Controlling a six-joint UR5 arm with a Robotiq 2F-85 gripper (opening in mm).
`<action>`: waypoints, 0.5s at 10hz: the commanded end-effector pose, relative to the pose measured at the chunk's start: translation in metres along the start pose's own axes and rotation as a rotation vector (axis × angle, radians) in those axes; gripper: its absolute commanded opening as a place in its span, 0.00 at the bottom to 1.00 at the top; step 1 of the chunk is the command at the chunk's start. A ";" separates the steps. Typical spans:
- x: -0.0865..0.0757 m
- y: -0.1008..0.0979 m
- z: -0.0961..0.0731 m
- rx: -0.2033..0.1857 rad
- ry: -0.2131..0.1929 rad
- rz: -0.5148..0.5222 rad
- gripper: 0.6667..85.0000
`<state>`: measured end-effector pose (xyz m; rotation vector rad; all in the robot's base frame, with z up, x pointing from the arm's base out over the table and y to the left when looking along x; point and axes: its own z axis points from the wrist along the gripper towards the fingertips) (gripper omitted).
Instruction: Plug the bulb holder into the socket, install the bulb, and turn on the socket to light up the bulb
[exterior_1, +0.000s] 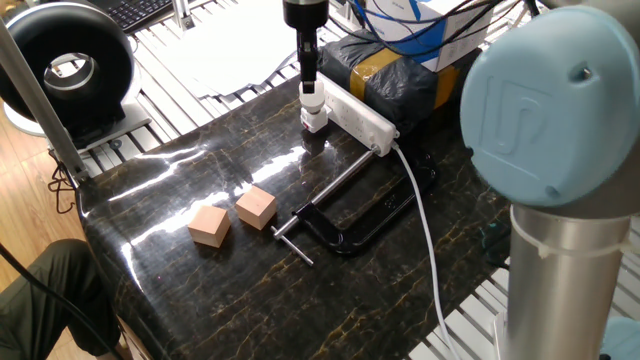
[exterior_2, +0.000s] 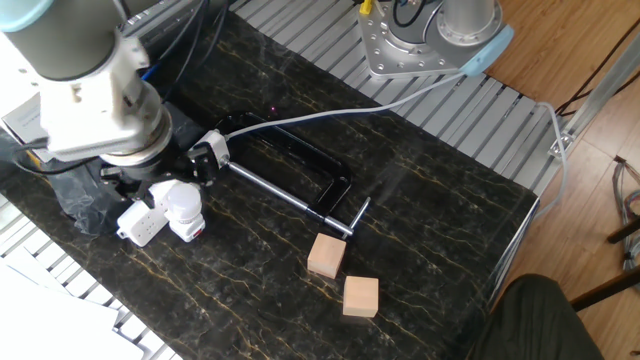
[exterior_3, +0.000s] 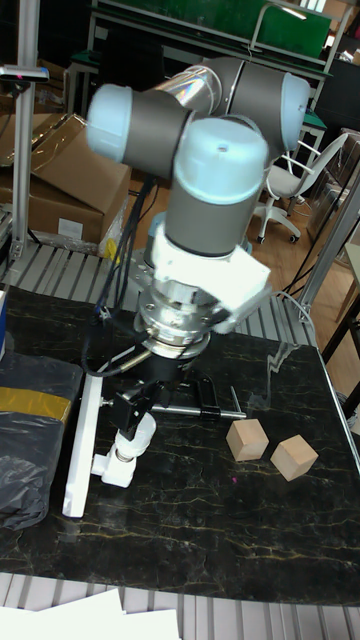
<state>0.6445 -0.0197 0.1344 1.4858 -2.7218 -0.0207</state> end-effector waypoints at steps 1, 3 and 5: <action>-0.007 0.002 0.002 0.070 0.033 -0.170 0.83; -0.011 0.009 0.006 0.061 0.041 -0.227 0.81; -0.002 0.002 0.006 0.085 0.079 -0.283 0.81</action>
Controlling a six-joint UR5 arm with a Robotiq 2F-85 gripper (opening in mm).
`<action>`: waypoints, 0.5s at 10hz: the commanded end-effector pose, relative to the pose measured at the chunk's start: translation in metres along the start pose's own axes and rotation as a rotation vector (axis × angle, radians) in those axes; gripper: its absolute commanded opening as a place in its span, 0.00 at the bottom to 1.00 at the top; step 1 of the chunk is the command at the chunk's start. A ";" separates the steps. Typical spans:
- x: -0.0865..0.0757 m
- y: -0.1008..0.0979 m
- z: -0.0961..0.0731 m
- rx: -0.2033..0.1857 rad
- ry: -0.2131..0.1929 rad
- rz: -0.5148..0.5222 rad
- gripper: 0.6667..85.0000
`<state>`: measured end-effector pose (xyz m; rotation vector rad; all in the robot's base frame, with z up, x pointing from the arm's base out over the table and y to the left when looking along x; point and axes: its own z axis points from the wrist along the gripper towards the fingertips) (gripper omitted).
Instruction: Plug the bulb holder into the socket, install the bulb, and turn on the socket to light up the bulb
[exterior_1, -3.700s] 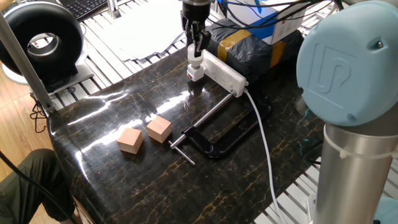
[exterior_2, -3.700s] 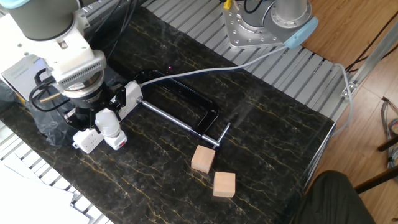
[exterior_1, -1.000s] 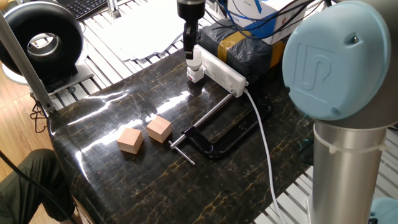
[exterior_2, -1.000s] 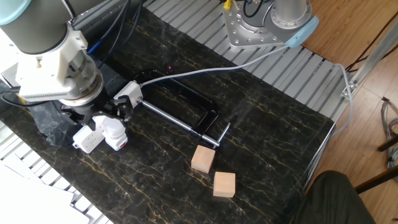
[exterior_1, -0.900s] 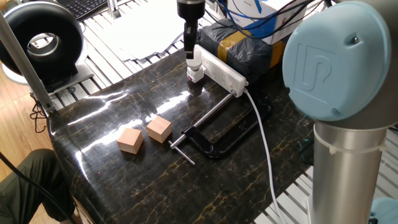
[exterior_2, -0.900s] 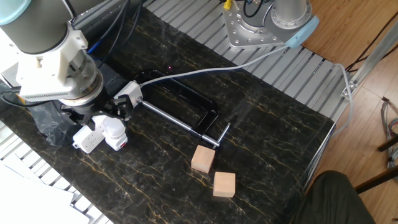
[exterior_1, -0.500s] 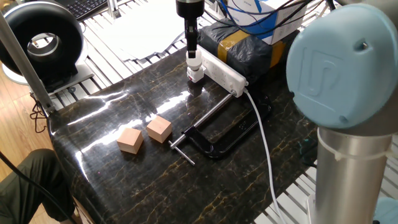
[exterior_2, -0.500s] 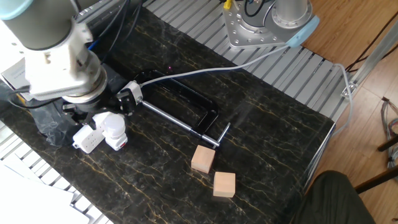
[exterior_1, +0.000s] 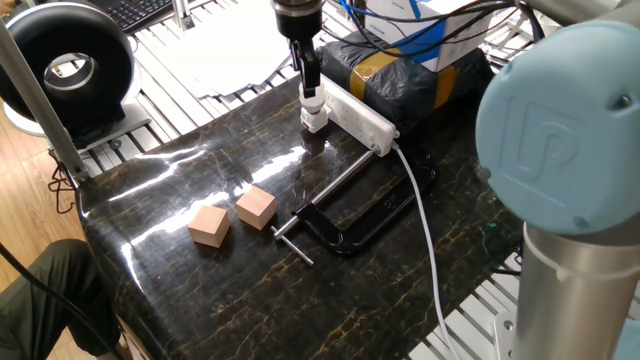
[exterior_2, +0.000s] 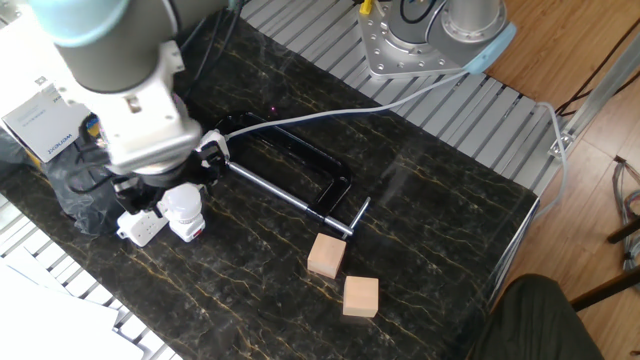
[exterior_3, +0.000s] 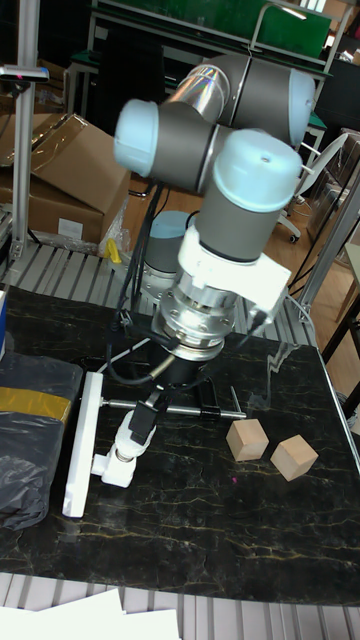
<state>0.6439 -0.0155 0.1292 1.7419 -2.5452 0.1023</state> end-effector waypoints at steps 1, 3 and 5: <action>0.004 -0.003 0.002 0.034 0.034 -0.109 0.81; 0.006 -0.003 0.007 0.052 0.027 -0.137 0.80; 0.007 -0.006 0.009 0.067 0.027 -0.168 0.74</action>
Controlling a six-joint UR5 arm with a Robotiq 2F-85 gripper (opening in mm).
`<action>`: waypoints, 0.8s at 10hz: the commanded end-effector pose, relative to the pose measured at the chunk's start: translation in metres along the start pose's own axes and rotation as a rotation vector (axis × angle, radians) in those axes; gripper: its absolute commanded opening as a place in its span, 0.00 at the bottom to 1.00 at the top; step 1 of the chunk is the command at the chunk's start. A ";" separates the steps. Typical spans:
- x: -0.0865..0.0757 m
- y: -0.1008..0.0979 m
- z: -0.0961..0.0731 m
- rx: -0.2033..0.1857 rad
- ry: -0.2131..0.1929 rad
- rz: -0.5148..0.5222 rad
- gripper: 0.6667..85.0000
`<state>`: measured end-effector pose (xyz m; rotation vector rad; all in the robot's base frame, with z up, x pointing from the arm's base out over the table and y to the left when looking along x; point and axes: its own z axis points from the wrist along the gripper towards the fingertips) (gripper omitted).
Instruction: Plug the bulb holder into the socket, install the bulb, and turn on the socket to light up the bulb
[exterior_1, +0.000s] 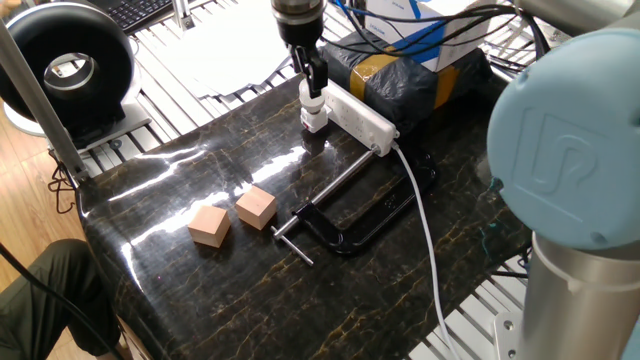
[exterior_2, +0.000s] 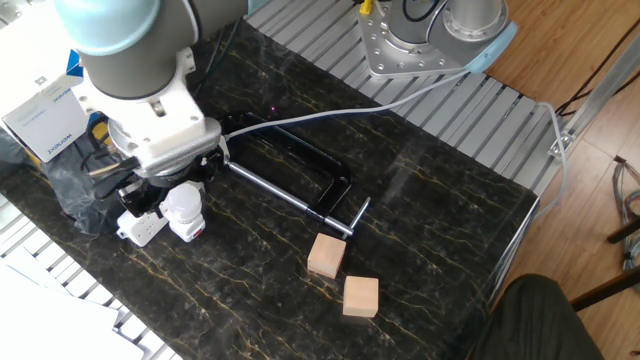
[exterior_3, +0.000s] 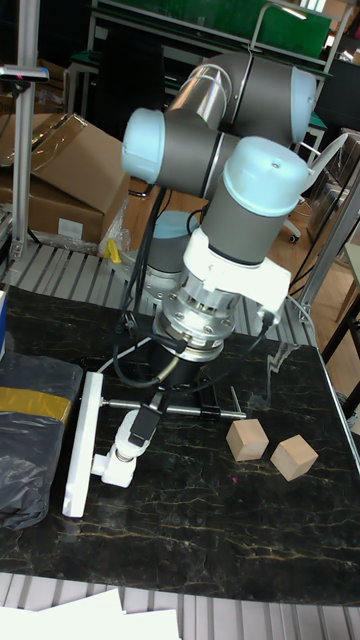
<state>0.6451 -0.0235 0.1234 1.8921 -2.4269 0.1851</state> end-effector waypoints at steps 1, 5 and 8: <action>0.002 -0.001 0.004 0.024 0.004 -0.061 0.74; -0.002 -0.003 0.007 0.047 -0.004 -0.065 0.66; -0.003 -0.001 0.008 0.044 -0.003 -0.036 0.53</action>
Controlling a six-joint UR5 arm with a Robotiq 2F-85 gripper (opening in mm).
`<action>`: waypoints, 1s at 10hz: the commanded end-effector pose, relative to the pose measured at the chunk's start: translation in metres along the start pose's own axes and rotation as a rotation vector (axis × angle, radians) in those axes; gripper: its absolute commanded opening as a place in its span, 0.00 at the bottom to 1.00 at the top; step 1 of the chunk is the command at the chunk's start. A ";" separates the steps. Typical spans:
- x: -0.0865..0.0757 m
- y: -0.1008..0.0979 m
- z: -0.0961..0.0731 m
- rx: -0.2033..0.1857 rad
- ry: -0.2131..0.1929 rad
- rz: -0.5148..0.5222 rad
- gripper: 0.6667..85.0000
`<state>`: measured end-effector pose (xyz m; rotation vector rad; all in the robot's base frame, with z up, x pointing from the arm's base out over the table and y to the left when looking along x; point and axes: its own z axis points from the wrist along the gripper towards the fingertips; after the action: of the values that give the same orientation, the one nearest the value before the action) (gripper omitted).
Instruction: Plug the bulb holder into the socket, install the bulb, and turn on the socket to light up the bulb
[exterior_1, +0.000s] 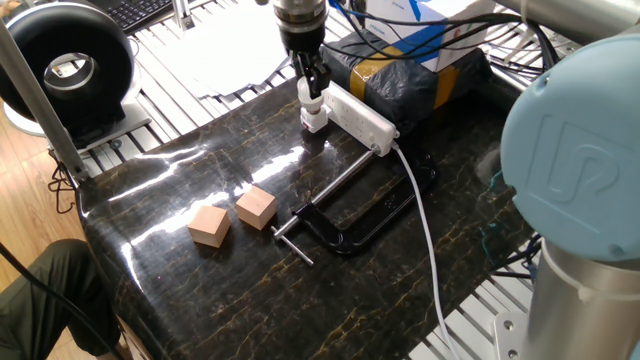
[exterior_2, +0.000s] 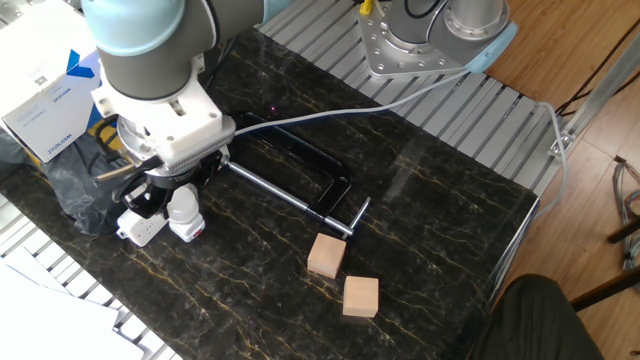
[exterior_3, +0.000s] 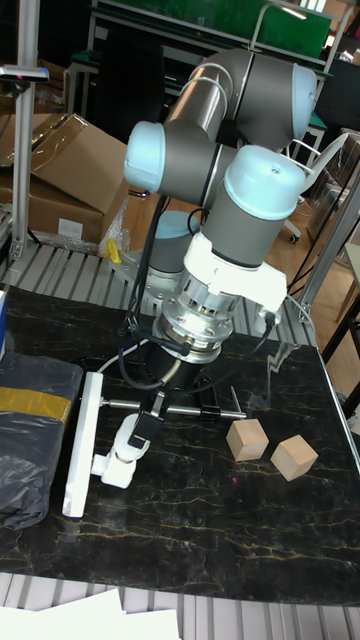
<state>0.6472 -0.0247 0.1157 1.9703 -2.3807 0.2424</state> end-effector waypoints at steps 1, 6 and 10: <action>-0.004 0.002 0.001 0.000 -0.011 0.038 0.49; -0.008 0.009 0.000 -0.032 -0.010 0.177 0.34; -0.003 0.022 -0.001 -0.086 0.011 0.325 0.28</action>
<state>0.6330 -0.0192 0.1132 1.6570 -2.5850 0.1910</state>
